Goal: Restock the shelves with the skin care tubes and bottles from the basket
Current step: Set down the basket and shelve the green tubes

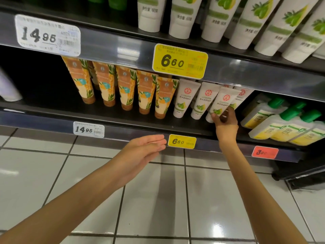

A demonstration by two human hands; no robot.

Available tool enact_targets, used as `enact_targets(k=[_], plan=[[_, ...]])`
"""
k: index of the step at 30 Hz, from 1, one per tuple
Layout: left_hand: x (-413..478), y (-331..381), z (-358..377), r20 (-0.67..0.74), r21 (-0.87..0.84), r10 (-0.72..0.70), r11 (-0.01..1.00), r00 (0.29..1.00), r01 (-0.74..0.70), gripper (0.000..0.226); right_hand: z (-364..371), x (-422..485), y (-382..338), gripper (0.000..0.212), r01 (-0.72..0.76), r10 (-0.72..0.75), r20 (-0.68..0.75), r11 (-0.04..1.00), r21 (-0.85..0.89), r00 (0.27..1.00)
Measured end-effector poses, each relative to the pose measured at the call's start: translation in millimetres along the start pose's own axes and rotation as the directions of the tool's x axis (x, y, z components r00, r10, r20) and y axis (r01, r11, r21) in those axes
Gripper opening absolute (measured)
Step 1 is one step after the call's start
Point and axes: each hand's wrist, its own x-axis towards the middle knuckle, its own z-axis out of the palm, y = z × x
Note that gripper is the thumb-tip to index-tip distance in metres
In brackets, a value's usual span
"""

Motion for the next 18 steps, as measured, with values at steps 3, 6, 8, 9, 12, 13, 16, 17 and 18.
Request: enact_targets(k=[3, 6, 8, 9, 12, 13, 16, 17, 18], plan=[[-7, -1, -5, -0.017, -0.028, 0.002, 1.0, 1.0, -0.002, 0.032, 2, -3, -1, 0.041, -0.043, 0.043, -0.021, 0.999, -0.002, 0.999], [-23, -4, -19, -0.036, 0.035, 0.01, 0.999, 0.999, -0.009, 0.033, 1, -26, -11, 0.043, -0.079, 0.09, -0.129, 0.993, 0.083, 0.988], [-42, -6, -41, -0.042, 0.113, 0.026, 0.993, 0.999, -0.022, 0.034, 7, -59, -26, 0.034, -0.008, 0.026, -0.198, 0.996, 0.091, 0.98], [-54, -6, -55, -0.042, 0.158, 0.038, 0.987, 0.998, -0.031, 0.035, 14, -78, -37, 0.027, 0.041, -0.026, -0.162, 0.995, 0.09, 0.986], [-103, 5, -104, -0.071, 0.317, 0.072, 0.947, 0.995, -0.046, 0.049, 51, -138, -86, 0.017, 0.128, -0.168, 0.28, 0.979, 0.157, 0.945], [-121, 7, -120, -0.086, 0.379, 0.085, 0.924, 0.993, -0.046, 0.044, 66, -158, -106, 0.016, 0.138, -0.211, 0.446, 0.972, 0.19, 0.87], [-185, 11, -171, -0.165, 0.426, 0.105, 0.904, 0.981, -0.025, 0.021, 112, -218, -168, 0.013, 0.136, -0.291, 0.784, 0.956, 0.26, 0.548], [-209, 13, -186, -0.207, 0.408, 0.105, 0.913, 0.973, -0.012, 0.024, 126, -238, -182, 0.013, 0.149, -0.301, 0.845, 0.954, 0.262, 0.441], [-234, 15, -201, -0.262, 0.405, 0.115, 0.914, 0.958, 0.001, 0.027, 138, -257, -195, 0.013, 0.161, -0.3, 0.889, 0.952, 0.259, 0.346]])
